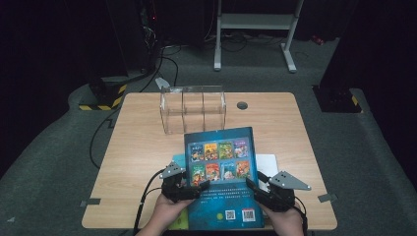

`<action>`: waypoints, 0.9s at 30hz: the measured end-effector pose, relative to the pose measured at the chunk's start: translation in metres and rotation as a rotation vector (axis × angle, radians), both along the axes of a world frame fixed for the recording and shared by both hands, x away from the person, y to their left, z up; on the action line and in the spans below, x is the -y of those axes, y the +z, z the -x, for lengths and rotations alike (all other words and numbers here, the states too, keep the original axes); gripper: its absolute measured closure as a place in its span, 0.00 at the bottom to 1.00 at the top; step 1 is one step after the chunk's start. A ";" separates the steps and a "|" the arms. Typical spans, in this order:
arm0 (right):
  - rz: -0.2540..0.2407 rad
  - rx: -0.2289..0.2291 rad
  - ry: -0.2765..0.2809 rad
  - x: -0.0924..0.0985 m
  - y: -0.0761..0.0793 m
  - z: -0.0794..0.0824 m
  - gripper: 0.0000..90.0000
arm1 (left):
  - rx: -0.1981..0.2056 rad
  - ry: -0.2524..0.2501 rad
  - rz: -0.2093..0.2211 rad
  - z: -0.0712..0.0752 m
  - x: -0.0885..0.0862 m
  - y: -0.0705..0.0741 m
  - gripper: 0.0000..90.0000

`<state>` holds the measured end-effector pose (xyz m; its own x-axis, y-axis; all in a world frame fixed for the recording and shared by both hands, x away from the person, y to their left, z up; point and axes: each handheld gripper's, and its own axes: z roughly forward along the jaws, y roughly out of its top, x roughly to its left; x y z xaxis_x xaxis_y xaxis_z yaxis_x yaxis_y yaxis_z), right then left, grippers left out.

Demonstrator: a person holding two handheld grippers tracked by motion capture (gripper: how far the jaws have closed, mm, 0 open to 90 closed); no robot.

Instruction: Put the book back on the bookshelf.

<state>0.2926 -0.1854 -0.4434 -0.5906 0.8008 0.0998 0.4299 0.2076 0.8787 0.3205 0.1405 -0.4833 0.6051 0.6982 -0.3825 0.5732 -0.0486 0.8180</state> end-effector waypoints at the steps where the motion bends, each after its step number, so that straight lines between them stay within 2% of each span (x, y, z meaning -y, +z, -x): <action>1: -0.015 0.001 -0.005 0.000 0.001 0.000 0.63 | 0.002 0.003 0.000 0.000 0.000 0.001 0.21; 9: -0.068 0.006 -0.015 0.001 0.006 0.002 0.65 | 0.051 0.037 0.002 0.006 0.000 0.013 0.24; 11: -0.072 0.022 -0.022 0.001 0.010 0.003 0.66 | 0.074 0.043 -0.002 0.008 0.001 0.018 0.24; 16: -0.096 0.055 -0.034 0.001 0.019 0.008 0.68 | 0.086 0.054 0.014 0.010 0.002 0.024 0.25; 27: -0.095 0.105 -0.053 -0.001 0.035 0.006 0.69 | 0.153 0.089 0.018 0.012 0.002 0.040 0.31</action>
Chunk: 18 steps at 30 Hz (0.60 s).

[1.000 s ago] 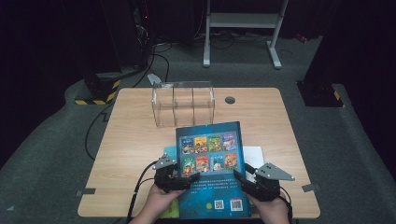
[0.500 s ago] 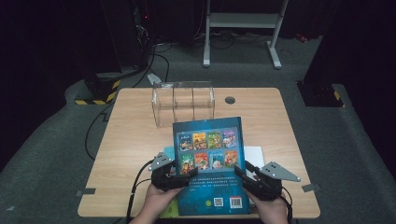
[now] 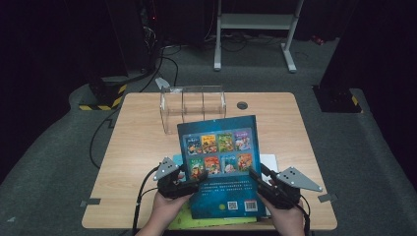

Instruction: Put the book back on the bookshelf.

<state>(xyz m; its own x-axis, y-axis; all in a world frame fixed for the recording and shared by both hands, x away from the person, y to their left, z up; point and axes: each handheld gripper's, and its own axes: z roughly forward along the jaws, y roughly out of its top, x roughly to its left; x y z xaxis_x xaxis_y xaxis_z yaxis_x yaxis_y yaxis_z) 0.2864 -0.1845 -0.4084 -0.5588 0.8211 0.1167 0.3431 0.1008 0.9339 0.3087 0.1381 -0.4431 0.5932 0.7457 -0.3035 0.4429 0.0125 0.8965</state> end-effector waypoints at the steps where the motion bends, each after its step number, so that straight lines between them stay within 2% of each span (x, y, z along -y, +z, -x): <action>1: 0.001 0.006 0.000 0.000 0.002 -0.001 0.69 | 0.016 0.005 -0.004 -0.001 0.000 0.003 0.32; 7: 0.015 0.059 -0.028 -0.002 0.009 -0.004 0.70 | 0.074 0.026 -0.021 -0.005 0.002 0.012 0.34; 18: 0.041 0.152 -0.052 -0.011 0.019 -0.012 0.69 | 0.127 0.068 -0.014 -0.012 0.000 0.021 0.36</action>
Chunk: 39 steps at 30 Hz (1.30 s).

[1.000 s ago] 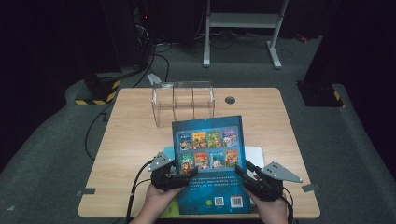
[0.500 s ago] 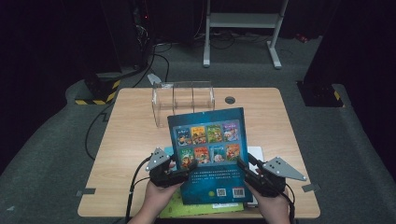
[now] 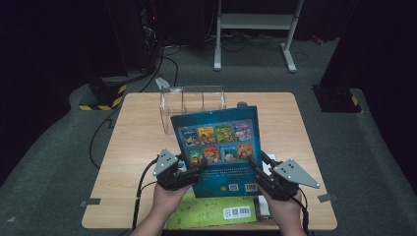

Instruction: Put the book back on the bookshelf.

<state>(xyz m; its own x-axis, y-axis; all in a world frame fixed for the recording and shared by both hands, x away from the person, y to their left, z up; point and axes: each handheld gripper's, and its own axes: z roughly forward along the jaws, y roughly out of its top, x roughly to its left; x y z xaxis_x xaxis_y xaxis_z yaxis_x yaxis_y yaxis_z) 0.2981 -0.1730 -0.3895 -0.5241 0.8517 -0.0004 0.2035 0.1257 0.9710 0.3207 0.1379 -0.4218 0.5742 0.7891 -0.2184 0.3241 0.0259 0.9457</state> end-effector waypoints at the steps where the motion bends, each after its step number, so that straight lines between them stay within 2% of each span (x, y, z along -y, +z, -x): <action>1: 0.001 0.003 -0.002 -0.001 0.001 -0.001 0.69 | 0.008 0.004 -0.004 -0.001 -0.001 0.001 0.36; 7: 0.014 0.029 -0.010 -0.008 0.003 -0.008 0.68 | 0.040 0.018 -0.021 -0.006 -0.004 0.004 0.37; 16: 0.019 0.057 -0.007 -0.022 0.007 -0.019 0.67 | 0.093 0.047 -0.011 -0.012 -0.017 0.002 0.36; 19: 0.025 0.063 -0.001 -0.028 0.005 -0.020 0.67 | 0.096 0.052 -0.005 -0.010 -0.020 -0.001 0.36; 21: 0.033 0.059 0.002 -0.030 0.003 -0.019 0.66 | 0.105 0.052 0.002 -0.008 -0.024 -0.008 0.36; 25: 0.034 0.055 0.013 -0.031 -0.003 -0.015 0.66 | 0.114 0.051 -0.023 -0.004 -0.025 -0.009 0.36; 27: 0.037 0.048 0.012 -0.031 -0.007 -0.013 0.65 | 0.120 0.049 -0.021 -0.002 -0.025 -0.010 0.36; 30: 0.020 0.073 0.023 -0.028 -0.011 -0.006 0.64 | 0.139 0.041 -0.020 0.003 -0.026 -0.011 0.36; 33: 0.019 0.076 0.046 -0.027 -0.012 0.001 0.58 | 0.155 0.040 -0.018 0.008 -0.026 -0.012 0.35; 37: 0.029 0.073 0.079 -0.025 -0.010 0.006 0.55 | 0.138 0.037 0.006 0.017 -0.028 -0.011 0.36; 39: 0.028 0.064 0.095 -0.023 -0.011 0.008 0.53 | 0.145 0.037 0.003 0.022 -0.028 -0.011 0.36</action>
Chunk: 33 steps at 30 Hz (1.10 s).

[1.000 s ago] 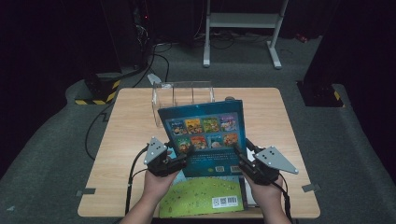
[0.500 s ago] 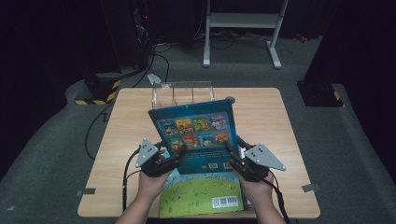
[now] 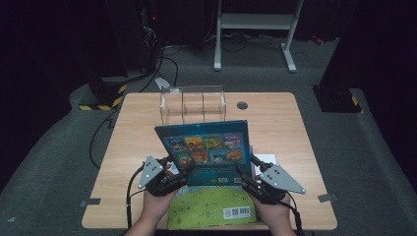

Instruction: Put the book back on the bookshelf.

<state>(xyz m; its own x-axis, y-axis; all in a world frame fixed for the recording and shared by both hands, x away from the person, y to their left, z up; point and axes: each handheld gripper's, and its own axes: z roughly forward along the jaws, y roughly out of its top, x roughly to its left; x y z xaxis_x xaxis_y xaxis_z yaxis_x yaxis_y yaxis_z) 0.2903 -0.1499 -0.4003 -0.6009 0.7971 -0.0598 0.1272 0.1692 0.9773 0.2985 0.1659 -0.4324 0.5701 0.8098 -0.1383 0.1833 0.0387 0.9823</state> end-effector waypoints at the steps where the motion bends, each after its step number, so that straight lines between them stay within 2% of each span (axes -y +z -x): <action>1: 0.002 -0.005 0.006 0.001 0.000 0.001 0.52 | 0.003 -0.001 -0.002 0.002 0.000 0.000 0.36; 3: 0.008 -0.003 0.007 0.001 0.000 0.001 0.50 | 0.005 -0.001 0.000 0.005 0.000 0.000 0.36; 6: -0.020 -0.011 0.029 0.003 0.004 0.000 0.49 | 0.004 -0.003 0.000 0.007 0.000 0.000 0.36; 10: -0.018 -0.003 0.043 0.002 0.011 0.002 0.50 | -0.014 -0.023 0.021 0.006 -0.003 0.001 0.35; 13: -0.006 -0.010 0.068 0.000 0.014 0.001 0.50 | -0.003 -0.027 0.012 0.007 -0.002 0.000 0.35; 17: 0.002 -0.019 0.074 -0.002 0.017 0.000 0.50 | 0.017 -0.021 -0.007 0.009 -0.002 0.001 0.36; 21: 0.007 0.016 0.066 -0.004 0.018 0.001 0.52 | 0.035 -0.003 -0.029 0.011 -0.001 0.001 0.36; 25: 0.024 0.078 0.062 -0.008 0.016 0.002 0.55 | 0.033 0.001 -0.040 0.012 -0.002 0.001 0.37; 29: 0.005 0.070 0.080 -0.009 0.014 -0.002 0.56 | 0.033 -0.007 -0.034 0.009 -0.007 0.001 0.38; 33: 0.005 0.039 0.063 -0.015 0.017 -0.004 0.55 | 0.017 -0.019 -0.044 0.006 -0.013 0.002 0.40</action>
